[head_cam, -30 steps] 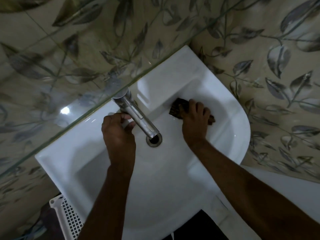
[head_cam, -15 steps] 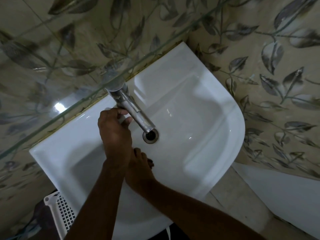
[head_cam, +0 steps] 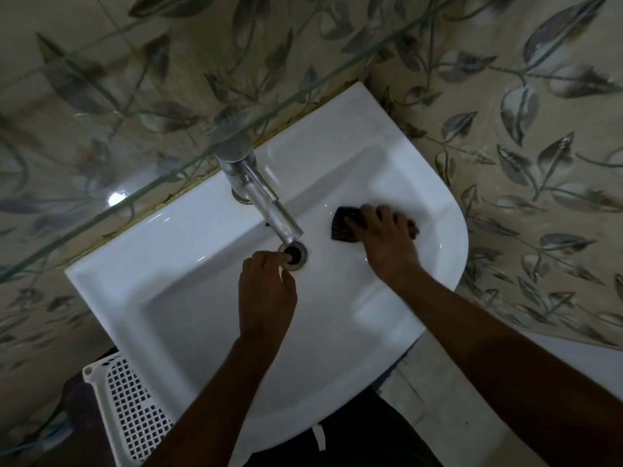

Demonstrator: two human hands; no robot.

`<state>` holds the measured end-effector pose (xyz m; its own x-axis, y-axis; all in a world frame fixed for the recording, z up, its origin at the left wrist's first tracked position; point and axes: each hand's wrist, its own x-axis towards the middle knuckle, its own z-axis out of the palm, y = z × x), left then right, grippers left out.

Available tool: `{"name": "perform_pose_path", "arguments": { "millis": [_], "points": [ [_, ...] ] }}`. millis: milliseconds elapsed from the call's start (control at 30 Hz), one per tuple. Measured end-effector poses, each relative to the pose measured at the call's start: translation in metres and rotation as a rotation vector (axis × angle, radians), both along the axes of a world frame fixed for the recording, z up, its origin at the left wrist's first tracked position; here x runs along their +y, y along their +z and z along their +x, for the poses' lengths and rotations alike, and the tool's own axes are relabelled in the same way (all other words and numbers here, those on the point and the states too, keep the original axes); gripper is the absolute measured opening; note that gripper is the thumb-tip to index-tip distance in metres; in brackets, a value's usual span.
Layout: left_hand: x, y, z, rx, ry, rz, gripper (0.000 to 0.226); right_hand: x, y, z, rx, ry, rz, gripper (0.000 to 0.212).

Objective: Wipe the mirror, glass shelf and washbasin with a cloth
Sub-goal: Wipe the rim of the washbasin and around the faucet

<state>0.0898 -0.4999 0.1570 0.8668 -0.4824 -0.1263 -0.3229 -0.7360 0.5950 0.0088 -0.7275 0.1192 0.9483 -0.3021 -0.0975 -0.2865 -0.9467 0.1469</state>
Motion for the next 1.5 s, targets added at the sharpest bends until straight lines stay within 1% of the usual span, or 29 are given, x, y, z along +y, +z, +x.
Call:
{"name": "perform_pose_path", "arguments": {
  "millis": [67,133,200,300,367,433,500,533,600,700,733,767,833,900,1000,1033,1100,1167,1233,1267,1300,1333,1367,1400,1433,1500],
  "points": [
    [0.005,-0.004,-0.005,0.047,0.019,0.003,0.023,-0.017,0.010,0.002,0.011,-0.059,-0.079,0.054],
    [0.012,-0.007,-0.009,0.071,0.041,-0.016,0.023,-0.006,0.011,0.001,0.042,-0.144,-0.068,0.057],
    [0.018,-0.009,-0.015,0.119,0.078,-0.041,0.024,0.025,0.001,-0.008,0.069,-0.245,0.049,0.057],
    [0.025,-0.013,-0.022,0.165,0.109,-0.064,0.026,0.092,-0.006,-0.018,0.201,-0.292,0.303,0.054],
    [0.027,-0.014,-0.025,0.206,0.140,-0.084,0.026,0.134,-0.001,-0.018,0.317,-0.222,0.477,0.053],
    [0.028,-0.015,-0.027,0.265,0.162,-0.091,0.024,0.158,0.009,-0.021,0.385,-0.060,0.609,0.052],
    [0.027,-0.016,-0.029,0.305,0.153,-0.084,0.022,0.159,0.022,-0.027,0.433,0.070,0.650,0.044],
    [0.027,-0.016,-0.030,0.316,0.135,-0.076,0.021,0.152,0.026,-0.031,0.454,0.110,0.617,0.040],
    [0.027,-0.016,-0.033,0.331,0.098,-0.054,0.020,0.128,0.035,-0.036,0.457,0.121,0.475,0.033],
    [0.028,-0.013,-0.036,0.384,0.081,-0.036,0.019,0.073,0.051,-0.032,0.373,0.016,0.304,0.028],
    [0.029,-0.012,-0.038,0.399,0.076,-0.045,0.020,0.054,0.058,-0.027,0.308,-0.020,0.254,0.026],
    [0.030,-0.011,-0.039,0.407,0.068,-0.056,0.020,0.034,0.061,-0.023,0.219,-0.042,0.156,0.023],
    [0.033,-0.009,-0.044,0.419,0.054,-0.066,0.020,0.003,0.058,-0.020,0.178,-0.082,0.018,0.024],
    [0.038,-0.010,-0.050,0.414,0.051,-0.068,0.019,0.001,0.054,-0.025,0.228,-0.121,-0.042,0.029],
    [0.048,-0.009,-0.055,0.380,0.092,-0.065,0.019,0.040,0.040,-0.040,0.253,-0.190,-0.105,0.038],
    [0.051,-0.008,-0.056,0.367,0.112,-0.062,0.019,0.061,0.041,-0.043,0.277,-0.221,-0.074,0.042],
    [0.060,-0.004,-0.058,0.340,0.149,-0.058,0.019,0.100,0.038,-0.046,0.324,-0.257,0.021,0.039],
    [0.072,0.002,-0.059,0.294,0.172,-0.063,0.019,0.137,0.031,-0.041,0.405,-0.245,0.237,0.040],
    [0.087,0.009,-0.059,0.198,0.155,-0.038,0.020,0.178,0.027,-0.032,0.423,-0.182,0.459,0.046],
    [0.094,0.012,-0.058,0.152,0.139,-0.009,0.021,0.200,0.026,-0.028,0.392,-0.171,0.590,0.046],
    [0.102,0.015,-0.057,0.124,0.138,0.021,0.022,0.219,0.023,-0.023,0.340,-0.147,0.691,0.041],
    [0.110,0.018,-0.055,0.115,0.153,0.042,0.024,0.236,0.025,-0.017,0.281,-0.162,0.835,0.034],
    [0.116,0.021,-0.054,0.111,0.170,0.042,0.026,0.245,0.020,-0.012,0.220,-0.130,0.902,0.029],
    [0.122,0.023,-0.052,0.093,0.182,0.034,0.027,0.248,0.018,-0.005,0.151,-0.089,0.923,0.025],
    [0.129,0.024,-0.051,0.062,0.187,0.020,0.026,0.246,0.010,0.005,0.137,-0.036,0.892,0.024],
    [0.138,0.027,-0.050,0.028,0.196,-0.024,0.024,0.228,-0.002,0.026,0.113,0.064,0.736,0.032]
  ]
}}
